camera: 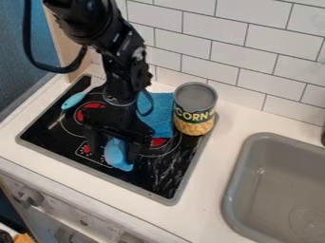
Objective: Take the blue rabbit and put it in the middle bottom side of the stove
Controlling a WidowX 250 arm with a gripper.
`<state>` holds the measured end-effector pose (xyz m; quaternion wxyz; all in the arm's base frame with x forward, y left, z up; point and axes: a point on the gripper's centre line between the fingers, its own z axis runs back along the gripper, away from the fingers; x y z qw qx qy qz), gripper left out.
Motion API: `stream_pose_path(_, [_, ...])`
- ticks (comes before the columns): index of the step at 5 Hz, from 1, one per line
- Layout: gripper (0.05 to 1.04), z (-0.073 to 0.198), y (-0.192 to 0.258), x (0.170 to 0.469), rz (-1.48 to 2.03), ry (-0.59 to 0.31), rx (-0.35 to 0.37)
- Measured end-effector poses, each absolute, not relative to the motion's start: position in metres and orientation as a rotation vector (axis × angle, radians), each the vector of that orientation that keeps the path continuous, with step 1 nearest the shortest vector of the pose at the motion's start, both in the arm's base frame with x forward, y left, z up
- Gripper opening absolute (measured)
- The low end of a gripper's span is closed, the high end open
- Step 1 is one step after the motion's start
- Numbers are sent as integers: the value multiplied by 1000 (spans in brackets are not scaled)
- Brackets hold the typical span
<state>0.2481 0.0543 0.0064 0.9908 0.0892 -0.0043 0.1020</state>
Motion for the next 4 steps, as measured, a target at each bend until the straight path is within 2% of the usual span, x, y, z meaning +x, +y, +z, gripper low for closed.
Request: stream_pose_path(4, [1001, 78, 72, 244, 246, -146, 134])
